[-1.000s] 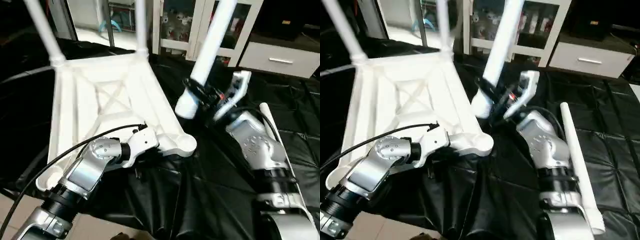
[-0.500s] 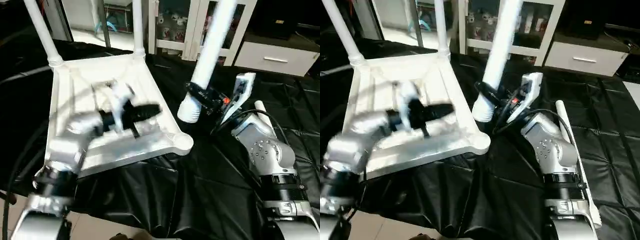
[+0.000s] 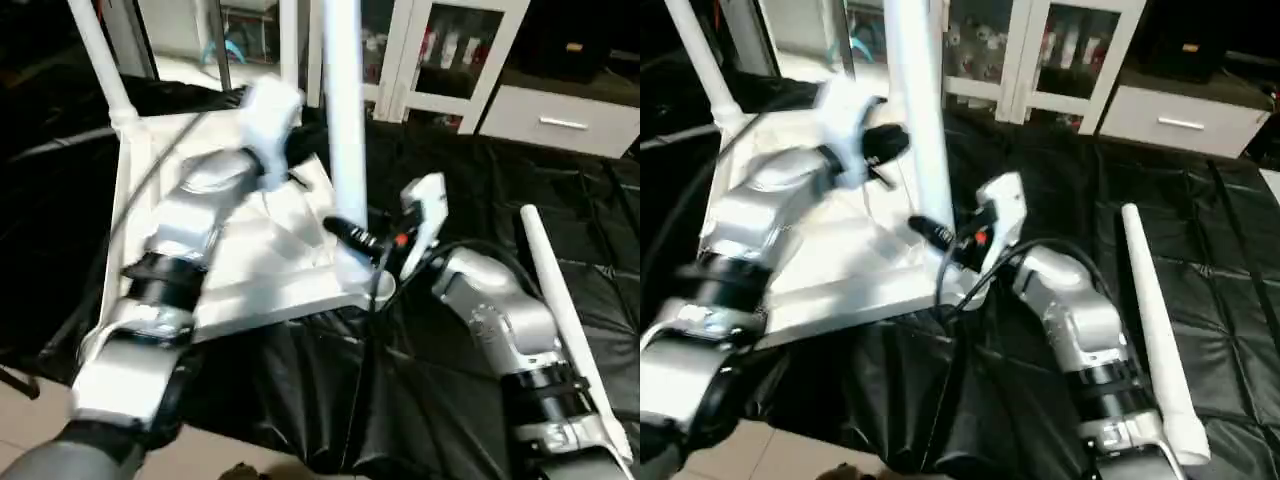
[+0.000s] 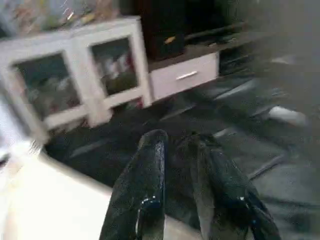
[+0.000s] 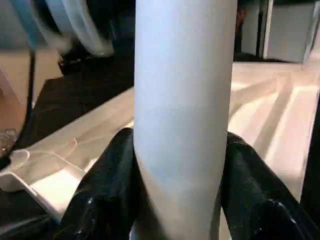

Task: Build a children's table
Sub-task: Insert table leg to table base

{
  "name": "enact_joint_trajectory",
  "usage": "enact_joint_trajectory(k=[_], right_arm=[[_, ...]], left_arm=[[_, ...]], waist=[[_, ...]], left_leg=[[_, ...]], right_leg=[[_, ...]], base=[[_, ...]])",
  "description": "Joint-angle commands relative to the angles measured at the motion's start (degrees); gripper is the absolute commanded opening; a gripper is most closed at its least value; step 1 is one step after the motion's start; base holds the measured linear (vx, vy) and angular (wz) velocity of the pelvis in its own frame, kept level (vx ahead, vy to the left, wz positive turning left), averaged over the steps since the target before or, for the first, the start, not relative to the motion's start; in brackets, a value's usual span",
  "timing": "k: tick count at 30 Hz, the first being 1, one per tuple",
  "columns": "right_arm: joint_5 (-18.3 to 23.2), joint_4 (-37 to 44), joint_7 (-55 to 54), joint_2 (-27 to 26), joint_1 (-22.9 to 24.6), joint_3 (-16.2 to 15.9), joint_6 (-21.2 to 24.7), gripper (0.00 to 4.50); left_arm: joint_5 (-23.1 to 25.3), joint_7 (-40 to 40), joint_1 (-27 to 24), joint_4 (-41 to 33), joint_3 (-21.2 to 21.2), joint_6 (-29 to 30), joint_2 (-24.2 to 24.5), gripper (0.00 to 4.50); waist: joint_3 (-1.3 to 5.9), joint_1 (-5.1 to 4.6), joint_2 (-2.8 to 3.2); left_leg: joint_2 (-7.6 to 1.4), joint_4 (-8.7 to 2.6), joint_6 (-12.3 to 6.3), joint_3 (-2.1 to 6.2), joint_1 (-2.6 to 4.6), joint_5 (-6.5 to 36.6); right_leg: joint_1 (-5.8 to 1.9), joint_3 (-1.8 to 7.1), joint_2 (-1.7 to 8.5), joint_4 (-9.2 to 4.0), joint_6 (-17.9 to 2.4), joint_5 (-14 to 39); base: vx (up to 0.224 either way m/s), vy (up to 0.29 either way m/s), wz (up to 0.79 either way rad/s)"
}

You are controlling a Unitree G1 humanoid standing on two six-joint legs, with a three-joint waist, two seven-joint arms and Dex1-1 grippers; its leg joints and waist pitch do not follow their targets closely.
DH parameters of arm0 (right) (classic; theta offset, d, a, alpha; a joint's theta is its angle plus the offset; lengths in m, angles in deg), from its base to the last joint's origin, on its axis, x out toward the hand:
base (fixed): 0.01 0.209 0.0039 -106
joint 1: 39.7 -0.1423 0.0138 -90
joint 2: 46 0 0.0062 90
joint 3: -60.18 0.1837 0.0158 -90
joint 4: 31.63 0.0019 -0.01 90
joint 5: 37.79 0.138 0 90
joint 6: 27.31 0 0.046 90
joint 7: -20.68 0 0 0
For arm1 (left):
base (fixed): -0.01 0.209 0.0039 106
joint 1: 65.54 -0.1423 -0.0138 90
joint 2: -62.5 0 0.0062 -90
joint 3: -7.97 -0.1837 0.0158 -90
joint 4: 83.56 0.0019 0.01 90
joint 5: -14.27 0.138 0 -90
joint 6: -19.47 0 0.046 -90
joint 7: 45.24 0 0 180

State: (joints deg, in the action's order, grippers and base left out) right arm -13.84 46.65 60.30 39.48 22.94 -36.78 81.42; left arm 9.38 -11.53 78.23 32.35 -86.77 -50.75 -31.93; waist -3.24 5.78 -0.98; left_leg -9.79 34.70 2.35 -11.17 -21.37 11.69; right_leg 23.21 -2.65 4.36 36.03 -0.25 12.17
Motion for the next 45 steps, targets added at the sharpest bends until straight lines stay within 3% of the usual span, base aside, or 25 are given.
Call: enact_joint_trajectory(k=[1,6,9,12,17,24,28,31,33,36,38,39,41,43,45], right_arm=[[-1.37,0.15,-0.85,0.36,-1.07,0.16,-1.15,1.85],[-3.13,-1.42,-1.75,0.50,-1.51,0.49,-2.07,1.85],[-3.56,-1.97,-1.49,0.37,-1.57,0.48,-2.42,1.85],[-3.89,-2.66,-1.36,0.21,-1.67,0.12,-2.89,1.85],[-4.23,-3.48,-1.65,-0.24,-2.15,0.10,-3.64,1.85],[-4.38,-4.68,-2.62,1.45,-3.28,3.06,-4.42,1.85],[-4.56,-5.27,-2.50,3.55,-3.30,4.65,-4.52,1.85],[-3.75,-3.28,-1.60,6.77,-1.87,6.67,-3.03,1.85],[-3.08,-2.06,-1.40,7.72,-1.06,7.50,-2.23,1.85],[-2.76,-1.17,-1.32,8.08,-0.51,7.83,-1.79,1.85],[-2.27,1.29,-1.11,8.11,0.80,7.95,-0.58,1.85],[-2.08,2.08,-1.01,8.10,1.25,7.90,-0.19,1.85],[-1.56,4.22,-1.05,8.16,2.49,7.52,0.74,1.85],[-1.43,4.94,-1.10,8.15,2.86,7.45,1.16,1.85],[-1.35,5.83,-1.00,8.13,3.38,7.26,1.70,1.85]], left_arm=[[-2.06,2.57,1.35,-4.20,-1.21,1.45,-1.34,0.98],[-7.68,7.30,0.46,-13.54,-2.54,5.03,-3.48,0.98],[-6.69,7.85,0.11,-13.34,-3.16,4.19,-2.94,0.98],[-7.08,8.05,0.22,-13.85,-2.93,3.90,-3.53,0.98],[-7.03,6.91,0.26,-14.15,-2.35,4.93,-3.56,0.98],[-1.13,2.42,-2.22,-7.43,0.20,-1.50,3.19,0.98],[-2.07,8.45,-7.17,-7.66,-0.05,-2.21,7.23,1.32],[-6.52,22.12,-16.67,-13.77,-4.93,1.08,12.32,1.48],[-7.77,24.93,-19.79,-16.29,-7.76,2.53,12.83,1.75],[-7.39,25.21,-21.13,-16.58,-9.56,2.10,12.65,1.92],[-5.53,24.69,-22.45,-14.18,-10.75,-0.50,11.26,2.14],[-5.05,24.74,-22.78,-13.30,-11.09,-0.88,10.91,2.20],[-2.53,24.06,-23.27,-10.37,-12.17,-2.73,10.67,2.31],[-1.68,23.74,-23.30,-9.39,-12.59,-3.21,10.81,2.42],[-0.49,23.92,-23.13,-7.49,-13.79,-3.82,11.32,2.60]], waist=[[4.25,0.17,0.14],[4.25,0.09,-0.04],[4.07,-0.11,-0.33],[4.07,-0.22,-0.16],[4.23,-0.31,-0.11],[4.24,-0.63,0.15],[4.39,-0.53,0.44],[4.42,-0.39,0.58],[4.34,-0.55,0.80],[4.11,-0.23,0.98],[3.74,-0.28,0.59],[3.67,-0.32,1.16],[3.70,-0.77,1.03],[3.81,-0.97,0.91],[3.95,-1.20,1.19]], left_leg=[[-3.19,-3.38,-3.95,1.47,0.68,0.36],[-3.37,-3.38,-3.97,1.42,0.75,0.69],[-3.25,-3.40,-4.52,1.36,0.67,1.12],[-3.28,-3.49,-3.96,1.42,0.79,1.98],[-3.20,-3.34,-4.16,1.42,0.77,0.80],[-3.12,-3.47,-3.72,1.60,0.74,1.56],[-3.13,-3.40,-3.03,1.43,1.01,0.59],[-3.35,-3.51,-2.90,1.46,1.01,-0.09],[-3.20,-3.44,-2.79,1.09,1.31,0.45],[-3.27,-3.65,-2.32,1.09,1.27,3.22],[-3.39,-3.99,-1.35,1.21,1.16,5.97],[-3.36,-4.09,-0.95,1.33,1.17,6.75],[-3.32,-4.28,0.38,1.41,1.29,8.89],[-3.22,-4.21,0.34,1.45,1.20,8.46],[-3.15,-4.12,0.20,1.51,1.11,7.35]], right_leg=[[-3.74,2.63,4.43,-2.63,-17.41,-9.37],[-3.73,2.59,4.45,-2.59,-18.25,-8.32],[-3.73,2.61,4.19,-2.81,-17.61,-7.05],[-3.69,2.61,4.27,-3.00,-16.94,-4.65],[-3.69,2.60,4.14,-2.75,-17.20,-7.16],[-3.80,2.50,3.97,-2.87,-16.06,-6.24],[-3.55,2.54,3.85,-2.54,-16.12,-7.58],[-3.47,2.51,4.02,-2.21,-16.75,-8.43],[-3.07,2.58,3.63,-2.33,-16.99,-8.47],[-3.10,2.63,3.81,-2.73,-16.88,-5.77],[-3.33,2.73,4.03,-3.30,-15.77,-1.83],[-3.33,2.75,4.03,-3.43,-15.43,-0.38],[-3.35,2.81,3.96,-3.97,-13.94,3.43],[-3.38,2.86,3.89,-3.91,-13.24,3.02],[-3.39,2.84,3.87,-3.81,-13.31,1.84]], base=[[0.000,0.000,0.00],[0.000,0.000,0.00],[0.000,0.000,0.00],[0.000,0.000,0.00],[0.000,0.000,0.00],[0.000,0.000,0.00],[0.000,0.000,0.00],[0.000,0.000,0.00],[0.000,0.000,0.00],[0.000,0.000,0.00],[0.000,0.000,0.00],[0.000,0.000,0.00],[0.000,0.000,0.00],[0.000,0.000,0.00],[0.000,0.000,0.00]])
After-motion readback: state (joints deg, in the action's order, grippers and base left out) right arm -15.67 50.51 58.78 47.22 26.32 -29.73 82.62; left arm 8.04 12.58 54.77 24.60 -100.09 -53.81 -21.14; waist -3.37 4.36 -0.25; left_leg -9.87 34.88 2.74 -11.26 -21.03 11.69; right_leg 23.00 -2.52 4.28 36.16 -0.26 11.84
